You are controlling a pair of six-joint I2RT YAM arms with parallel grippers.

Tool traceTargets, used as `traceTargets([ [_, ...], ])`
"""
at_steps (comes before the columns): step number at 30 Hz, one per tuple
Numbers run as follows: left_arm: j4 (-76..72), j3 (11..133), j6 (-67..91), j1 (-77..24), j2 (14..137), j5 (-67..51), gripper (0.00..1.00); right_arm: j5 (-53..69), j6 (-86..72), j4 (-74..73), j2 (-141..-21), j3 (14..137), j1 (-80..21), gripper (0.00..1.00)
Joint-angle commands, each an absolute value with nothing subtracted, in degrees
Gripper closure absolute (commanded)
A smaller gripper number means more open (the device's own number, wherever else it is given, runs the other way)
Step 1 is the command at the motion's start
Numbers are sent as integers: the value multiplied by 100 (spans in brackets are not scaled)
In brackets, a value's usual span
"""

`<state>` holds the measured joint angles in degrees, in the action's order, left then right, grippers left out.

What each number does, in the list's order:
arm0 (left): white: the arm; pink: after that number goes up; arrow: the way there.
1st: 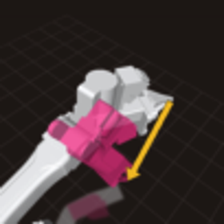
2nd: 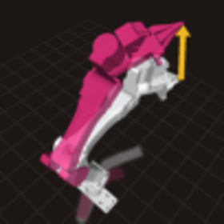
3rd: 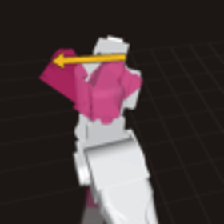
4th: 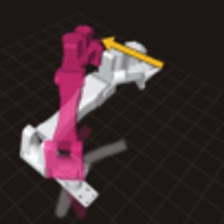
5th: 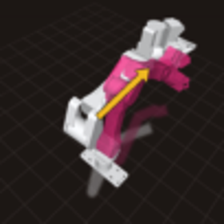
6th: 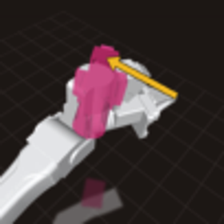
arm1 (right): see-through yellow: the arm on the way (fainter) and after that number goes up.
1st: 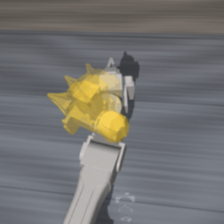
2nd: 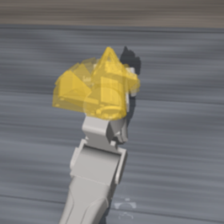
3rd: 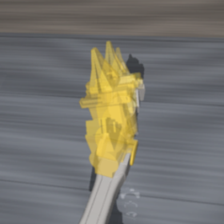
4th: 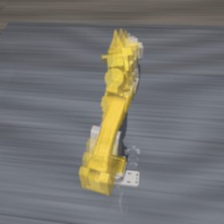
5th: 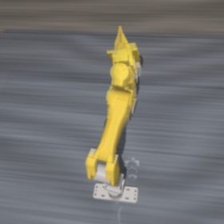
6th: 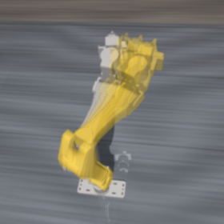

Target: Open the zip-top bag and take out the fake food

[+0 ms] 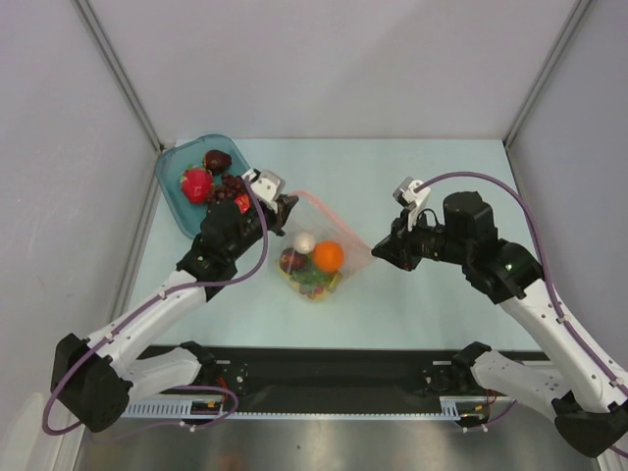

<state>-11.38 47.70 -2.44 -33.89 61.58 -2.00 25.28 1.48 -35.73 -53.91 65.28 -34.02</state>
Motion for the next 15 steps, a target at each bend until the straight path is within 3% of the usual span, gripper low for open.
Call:
traceTargets([
  [1, -2336, 4299, -756, -3182, 5881, -1812, 100, 2461, 70, -3973, -5177, 6785, -3489, 93],
  [2, -2590, 4098, -686, -3182, 5862, -2141, 100, 2435, 70, -3929, -5177, 6785, -3498, 86],
  [3, -2688, 4035, -625, -3173, 5845, -2388, 100, 2348, 62, -3833, -5185, 6785, -3498, 66],
  [4, -2707, 3999, -572, -3164, 5845, -2608, 100, 2286, 44, -3754, -5194, 6776, -3498, 56],
  [7, -2418, 4095, -484, -3120, 5994, -3461, 100, 2014, 26, -3491, -5282, 6785, -3489, 40],
  [15, -2127, 4104, -325, -3129, 5933, -4254, 100, 1687, 166, -2550, -5756, 6618, -3410, 38],
])
